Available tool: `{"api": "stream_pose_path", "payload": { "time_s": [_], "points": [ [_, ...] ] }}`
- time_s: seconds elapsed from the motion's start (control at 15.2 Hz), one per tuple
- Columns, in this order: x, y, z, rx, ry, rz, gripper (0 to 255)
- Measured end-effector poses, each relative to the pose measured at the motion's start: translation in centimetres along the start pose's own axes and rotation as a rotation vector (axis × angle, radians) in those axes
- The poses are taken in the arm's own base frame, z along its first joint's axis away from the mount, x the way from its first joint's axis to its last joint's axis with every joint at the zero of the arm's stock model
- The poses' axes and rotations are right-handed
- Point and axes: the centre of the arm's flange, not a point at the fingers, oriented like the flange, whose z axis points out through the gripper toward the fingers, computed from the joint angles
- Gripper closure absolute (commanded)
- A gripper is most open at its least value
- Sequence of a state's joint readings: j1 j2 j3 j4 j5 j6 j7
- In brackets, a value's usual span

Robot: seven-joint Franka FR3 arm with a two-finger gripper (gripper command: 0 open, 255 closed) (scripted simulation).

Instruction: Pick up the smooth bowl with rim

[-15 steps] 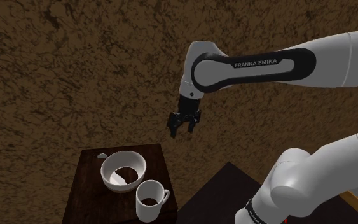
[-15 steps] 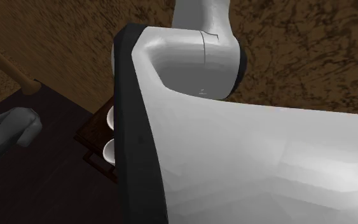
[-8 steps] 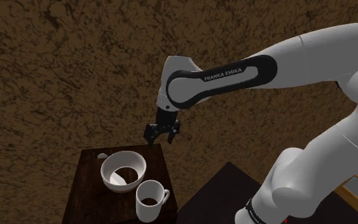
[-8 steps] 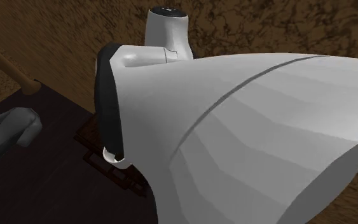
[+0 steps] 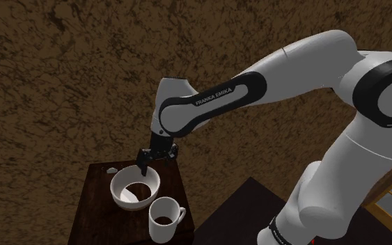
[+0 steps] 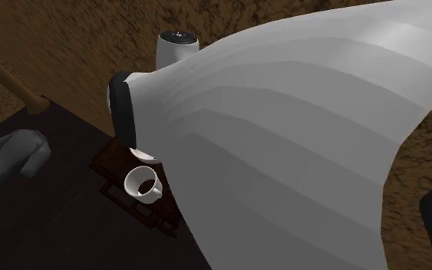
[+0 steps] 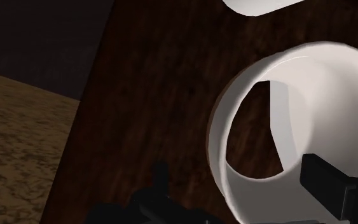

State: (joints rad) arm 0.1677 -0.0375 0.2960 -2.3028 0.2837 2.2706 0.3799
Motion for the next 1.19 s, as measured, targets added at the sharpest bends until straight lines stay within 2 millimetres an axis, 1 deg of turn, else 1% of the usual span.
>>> {"api": "stream_pose_path", "payload": {
  "time_s": [0.26,0.4,0.46,1.19],
  "points": [
    [0.2,0.2,2.1,0.001,0.000,0.000,0],
    [0.2,0.3,2.7,0.001,0.000,0.000,0],
    [0.2,0.4,2.8,0.001,0.000,0.000,255],
    [0.2,0.4,2.7,0.001,0.001,0.001,255]
  ]
}}
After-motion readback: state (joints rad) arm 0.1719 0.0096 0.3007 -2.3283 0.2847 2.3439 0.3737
